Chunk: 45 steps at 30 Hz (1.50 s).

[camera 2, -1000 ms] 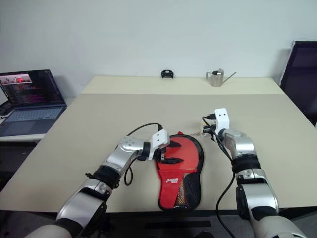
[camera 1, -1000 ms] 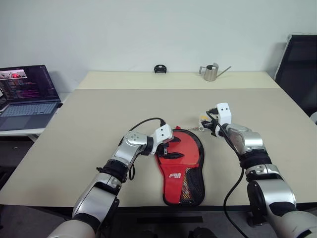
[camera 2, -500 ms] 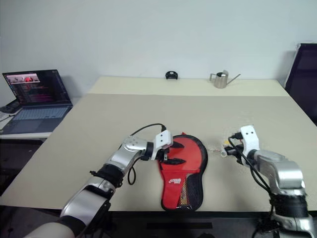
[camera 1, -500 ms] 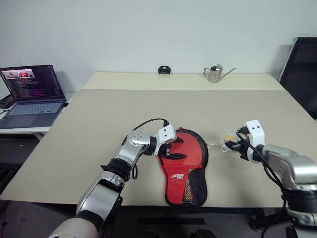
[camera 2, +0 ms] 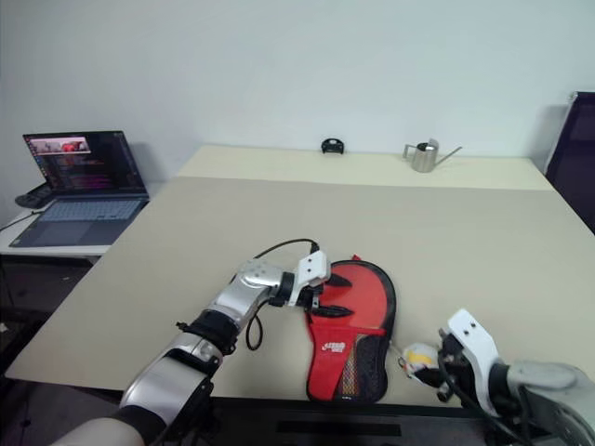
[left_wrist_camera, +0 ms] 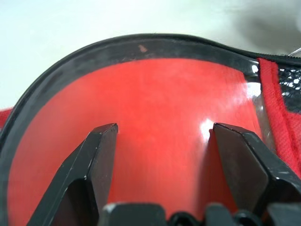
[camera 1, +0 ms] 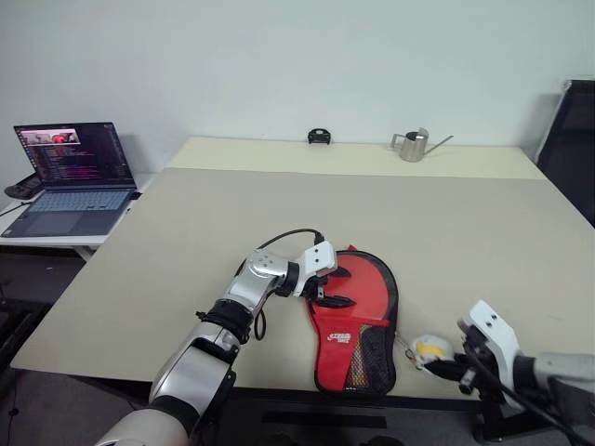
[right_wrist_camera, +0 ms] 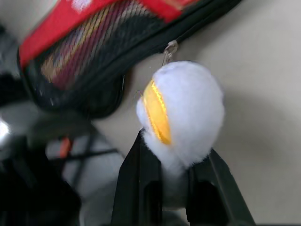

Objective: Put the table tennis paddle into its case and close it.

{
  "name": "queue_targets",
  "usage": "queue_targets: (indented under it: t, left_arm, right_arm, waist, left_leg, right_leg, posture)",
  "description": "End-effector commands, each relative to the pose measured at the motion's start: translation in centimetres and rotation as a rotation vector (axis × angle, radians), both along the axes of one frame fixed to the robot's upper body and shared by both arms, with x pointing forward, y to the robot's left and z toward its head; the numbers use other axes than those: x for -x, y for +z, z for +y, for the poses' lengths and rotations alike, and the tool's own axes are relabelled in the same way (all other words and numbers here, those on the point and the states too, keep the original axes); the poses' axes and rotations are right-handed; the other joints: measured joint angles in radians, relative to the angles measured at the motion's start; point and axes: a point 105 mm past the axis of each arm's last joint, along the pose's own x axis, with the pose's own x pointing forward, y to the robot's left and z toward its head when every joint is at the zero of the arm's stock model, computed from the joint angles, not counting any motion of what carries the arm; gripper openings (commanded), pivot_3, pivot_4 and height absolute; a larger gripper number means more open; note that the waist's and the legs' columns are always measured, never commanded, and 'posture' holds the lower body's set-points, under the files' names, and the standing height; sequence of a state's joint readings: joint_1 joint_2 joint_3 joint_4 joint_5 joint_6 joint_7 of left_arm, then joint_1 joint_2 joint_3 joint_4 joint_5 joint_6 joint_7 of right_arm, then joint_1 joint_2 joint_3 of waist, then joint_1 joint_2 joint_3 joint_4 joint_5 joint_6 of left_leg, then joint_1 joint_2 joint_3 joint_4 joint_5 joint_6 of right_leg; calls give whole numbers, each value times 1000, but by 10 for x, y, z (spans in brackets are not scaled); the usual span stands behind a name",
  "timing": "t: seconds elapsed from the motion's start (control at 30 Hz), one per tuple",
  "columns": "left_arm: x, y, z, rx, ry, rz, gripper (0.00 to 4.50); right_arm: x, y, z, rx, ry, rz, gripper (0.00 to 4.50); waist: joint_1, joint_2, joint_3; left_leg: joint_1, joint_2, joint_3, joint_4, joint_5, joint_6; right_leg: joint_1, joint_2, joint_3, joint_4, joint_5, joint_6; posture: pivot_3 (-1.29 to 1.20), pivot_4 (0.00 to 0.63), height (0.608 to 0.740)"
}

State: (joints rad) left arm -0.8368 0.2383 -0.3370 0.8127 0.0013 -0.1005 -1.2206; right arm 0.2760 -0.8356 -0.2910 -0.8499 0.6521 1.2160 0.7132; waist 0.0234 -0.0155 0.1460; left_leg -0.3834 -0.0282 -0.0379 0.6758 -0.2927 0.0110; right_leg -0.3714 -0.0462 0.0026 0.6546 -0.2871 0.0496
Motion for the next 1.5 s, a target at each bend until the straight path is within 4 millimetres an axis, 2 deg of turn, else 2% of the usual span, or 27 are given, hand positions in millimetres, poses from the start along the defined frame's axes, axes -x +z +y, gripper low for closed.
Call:
queue_targets:
  t: [0.03,0.23,0.37,0.43,0.5,0.6,0.9,1.13,1.4,1.5]
  left_arm:
    - [9,-45,26,-173,42,107,3520]
    - [9,-45,24,-176,36,101,3520]
    - [9,-44,21,-174,35,96,3520]
    - [8,-44,19,-173,34,94,3520]
    - [8,-44,18,-170,35,94,3520]
    - [8,-44,19,-168,37,94,3520]
    - [9,-45,15,-164,38,93,3520]
    - [9,-45,13,-162,35,91,3520]
    - [9,-45,12,-157,36,91,3520]
    - [9,-45,12,-155,38,91,3520]
  right_arm:
    - [37,-5,15,-74,136,137,171]
    - [63,-2,34,-167,233,191,170]
    - [59,-3,46,-206,238,177,169]
    - [50,-6,50,-219,211,160,169]
    - [31,-11,44,-174,132,112,169]
    - [22,-9,36,-174,86,101,168]
    - [36,-9,32,-176,99,144,158]
    - [37,-9,26,-175,82,136,158]
    - [29,1,12,-196,39,109,2835]
    - [28,9,10,-216,48,102,2835]
  waist:
    - [5,2,-8]
    - [10,1,-13]
    - [8,0,-13]
    - [2,0,-13]
    - [2,-1,-13]
    - [1,-1,-13]
    - [2,-1,-13]
    - [3,-1,-13]
    - [3,-1,-13]
    - [3,-1,-13]
  left_leg:
    - [0,0,-1,0,-2,1]
    - [-3,-10,-10,1,-9,4]
    - [-1,-12,-14,1,-10,5]
    - [3,-12,-15,1,-10,5]
    - [5,-12,-16,1,-10,5]
    - [7,-12,-17,1,-10,5]
    - [7,-12,-17,1,-10,5]
    - [7,-12,-17,1,-10,5]
    - [7,-13,-17,1,-10,5]
    - [7,-13,-17,1,-10,5]
  right_leg:
    - [2,0,-1,-4,-1,0]
    - [7,-11,-10,-9,-9,5]
    - [11,-17,-13,-10,-11,4]
    - [15,-17,-14,-10,-11,3]
    - [17,-18,-14,-9,-12,3]
    - [19,-18,-14,-9,-11,3]
    - [19,-18,-15,-8,-11,3]
    - [19,-18,-15,-8,-11,3]
    - [20,-18,-15,-8,-11,3]
    - [20,-19,-15,-8,-11,4]
  posture:
    - [0,150,740]
    - [0,150,740]
    - [0,150,740]
    - [0,150,740]
    - [0,150,740]
    - [0,150,740]
    - [0,150,740]
    - [0,150,740]
    - [0,150,740]
    - [0,150,740]
